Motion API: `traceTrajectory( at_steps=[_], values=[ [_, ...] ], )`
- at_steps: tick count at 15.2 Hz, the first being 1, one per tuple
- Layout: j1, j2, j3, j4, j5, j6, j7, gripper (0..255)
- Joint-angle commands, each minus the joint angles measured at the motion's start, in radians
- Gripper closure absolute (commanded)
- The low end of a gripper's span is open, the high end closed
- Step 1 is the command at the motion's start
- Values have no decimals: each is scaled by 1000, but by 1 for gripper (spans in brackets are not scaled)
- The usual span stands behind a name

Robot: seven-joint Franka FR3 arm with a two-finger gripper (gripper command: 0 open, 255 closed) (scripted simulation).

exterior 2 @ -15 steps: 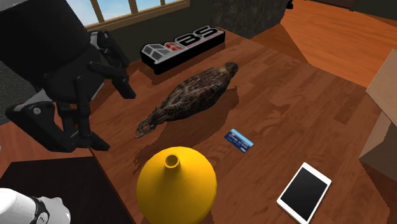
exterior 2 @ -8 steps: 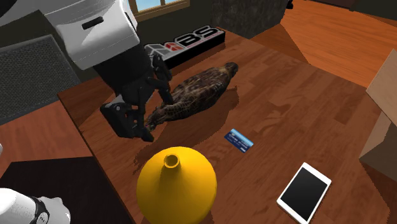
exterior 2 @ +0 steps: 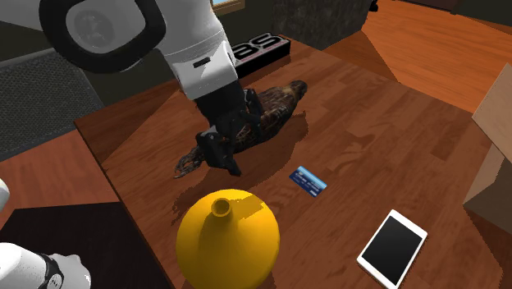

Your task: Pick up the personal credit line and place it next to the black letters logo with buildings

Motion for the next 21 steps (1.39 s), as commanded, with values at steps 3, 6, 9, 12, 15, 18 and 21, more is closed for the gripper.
traceTrajectory(
  at_steps=[3, 6, 9, 12, 15, 18, 21],
  values=[
    [-126, 182, 162, 84, -204, 56, 273, 0],
    [-198, 357, 264, 180, -433, 27, 514, 0],
    [-178, 559, 287, 300, -669, -64, 736, 0],
    [-84, 731, 231, 428, -832, -162, 884, 0],
    [-33, 814, 189, 495, -898, -198, 939, 0],
    [-32, 840, 173, 497, -925, -180, 950, 0],
    [-31, 867, 156, 501, -952, -164, 962, 0]
  ],
)
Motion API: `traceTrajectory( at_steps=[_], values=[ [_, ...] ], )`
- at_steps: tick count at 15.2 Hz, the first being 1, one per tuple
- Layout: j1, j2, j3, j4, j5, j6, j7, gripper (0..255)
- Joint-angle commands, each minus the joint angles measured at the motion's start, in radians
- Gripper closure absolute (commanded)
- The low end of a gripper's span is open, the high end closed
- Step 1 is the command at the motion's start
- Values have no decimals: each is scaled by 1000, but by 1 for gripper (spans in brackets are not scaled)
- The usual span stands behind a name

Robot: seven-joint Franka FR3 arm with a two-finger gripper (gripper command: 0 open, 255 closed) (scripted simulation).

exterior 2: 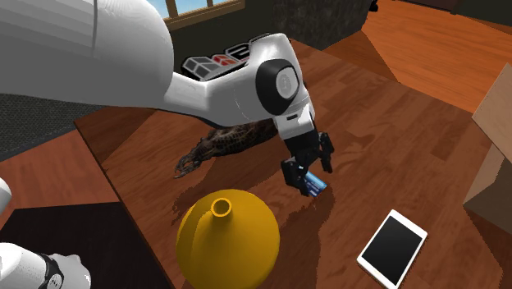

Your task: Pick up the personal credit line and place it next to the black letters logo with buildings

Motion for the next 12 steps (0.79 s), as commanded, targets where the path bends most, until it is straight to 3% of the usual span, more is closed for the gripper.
traceTrajectory(
  at_steps=[1, 8, 9, 12],
  values=[
    [2, 14, -8, 3, -13, 7, 6, 0],
    [2, 14, -8, 3, -13, 7, 6, 0],
    [2, 14, -8, 3, -13, 7, 6, 255],
    [2, 14, -8, 3, -13, 7, 7, 255]
  ],
)
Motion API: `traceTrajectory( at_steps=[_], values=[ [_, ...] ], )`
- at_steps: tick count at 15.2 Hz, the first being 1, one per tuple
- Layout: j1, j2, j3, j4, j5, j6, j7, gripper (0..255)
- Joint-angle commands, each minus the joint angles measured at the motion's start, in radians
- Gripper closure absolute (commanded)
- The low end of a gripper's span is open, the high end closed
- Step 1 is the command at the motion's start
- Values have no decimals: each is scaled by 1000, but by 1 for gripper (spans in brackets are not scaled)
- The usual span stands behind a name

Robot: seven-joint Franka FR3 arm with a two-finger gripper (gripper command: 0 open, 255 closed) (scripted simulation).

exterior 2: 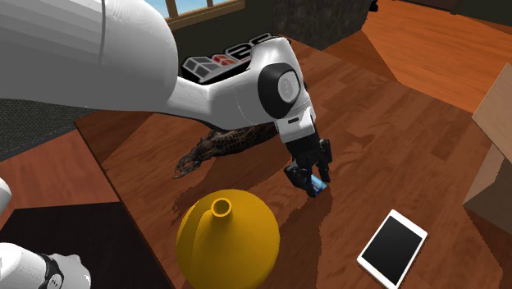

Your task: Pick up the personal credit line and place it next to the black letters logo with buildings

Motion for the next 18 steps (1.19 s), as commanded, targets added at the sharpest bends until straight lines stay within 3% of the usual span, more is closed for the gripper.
traceTrajectory(
  at_steps=[1, 6, 18],
  values=[
    [0, 0, 0, 0, 0, 0, 0, 255],
    [0, 0, 0, 0, 0, 0, 0, 255],
    [-36, -93, 48, 34, 108, -59, -109, 255]
  ],
)
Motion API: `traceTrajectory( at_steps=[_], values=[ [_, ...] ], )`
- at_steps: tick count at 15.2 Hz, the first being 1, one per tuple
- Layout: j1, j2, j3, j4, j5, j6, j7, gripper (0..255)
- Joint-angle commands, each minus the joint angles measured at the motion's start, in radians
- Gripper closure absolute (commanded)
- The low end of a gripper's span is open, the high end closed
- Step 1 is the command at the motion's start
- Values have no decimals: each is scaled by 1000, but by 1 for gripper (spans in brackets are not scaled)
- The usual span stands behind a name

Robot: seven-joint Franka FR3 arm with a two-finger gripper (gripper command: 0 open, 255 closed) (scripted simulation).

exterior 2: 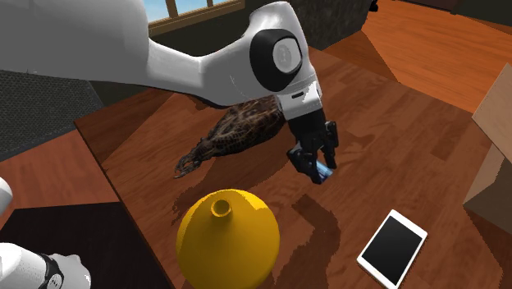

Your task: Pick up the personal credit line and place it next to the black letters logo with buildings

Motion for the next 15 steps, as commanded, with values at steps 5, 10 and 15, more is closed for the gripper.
traceTrajectory(
  at_steps=[5, 10, 15],
  values=[
    [-13, -39, 20, 28, 50, -36, -53, 255],
    [-21, -68, 34, 57, 88, -69, -97, 255],
    [-3, -122, 67, 16, 127, -93, -63, 255]
  ],
)
